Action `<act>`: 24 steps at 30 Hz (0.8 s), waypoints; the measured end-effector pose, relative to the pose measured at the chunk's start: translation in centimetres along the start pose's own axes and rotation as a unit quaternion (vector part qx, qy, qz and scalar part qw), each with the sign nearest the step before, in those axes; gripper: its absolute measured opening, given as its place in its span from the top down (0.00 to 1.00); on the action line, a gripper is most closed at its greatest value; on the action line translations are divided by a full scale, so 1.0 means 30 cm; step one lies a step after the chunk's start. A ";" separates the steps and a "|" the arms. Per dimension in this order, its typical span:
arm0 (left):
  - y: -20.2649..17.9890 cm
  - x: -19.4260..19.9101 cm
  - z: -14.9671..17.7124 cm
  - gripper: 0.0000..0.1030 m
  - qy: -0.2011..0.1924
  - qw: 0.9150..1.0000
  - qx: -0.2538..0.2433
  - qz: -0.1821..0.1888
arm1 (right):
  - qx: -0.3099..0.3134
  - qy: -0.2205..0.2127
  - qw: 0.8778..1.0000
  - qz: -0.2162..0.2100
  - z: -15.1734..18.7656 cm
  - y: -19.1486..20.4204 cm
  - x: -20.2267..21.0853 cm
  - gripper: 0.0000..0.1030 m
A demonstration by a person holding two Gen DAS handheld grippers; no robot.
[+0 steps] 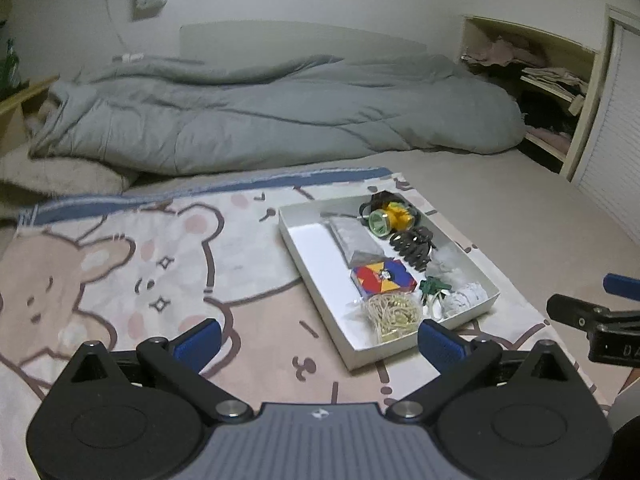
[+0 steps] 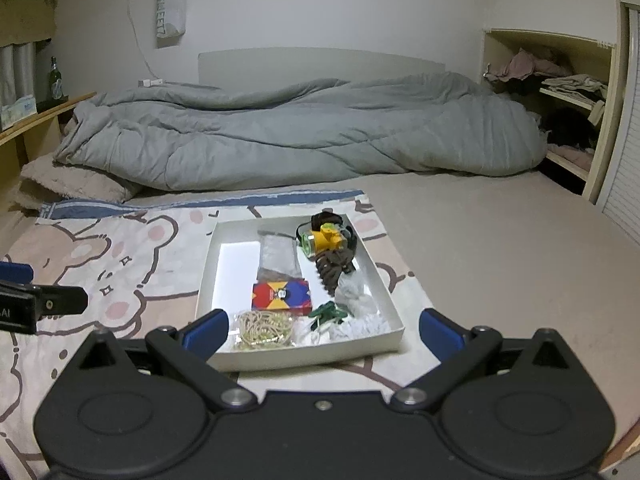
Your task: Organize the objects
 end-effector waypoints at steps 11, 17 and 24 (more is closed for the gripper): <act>0.032 -0.029 0.031 0.00 0.006 1.000 -0.008 -0.017 | 0.003 0.013 1.000 0.004 0.029 0.028 -0.018 0.00; 0.032 -0.034 0.039 0.00 0.008 1.000 -0.012 -0.015 | 0.012 0.010 1.000 0.004 0.028 0.051 -0.017 0.00; 0.020 -0.028 0.040 0.00 0.005 1.000 -0.015 -0.010 | 0.013 0.014 1.000 0.005 0.031 0.056 -0.019 0.00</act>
Point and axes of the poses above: each gripper's, at about its wrist camera, not at the fingertips, and x roughly against the way its jaws point, y to its left, z to its underside, the point moved 4 cm from there along -x, roughly the way its jaws point, and after that the axes turned 7 degrees about -y, right-handed, at the moved point
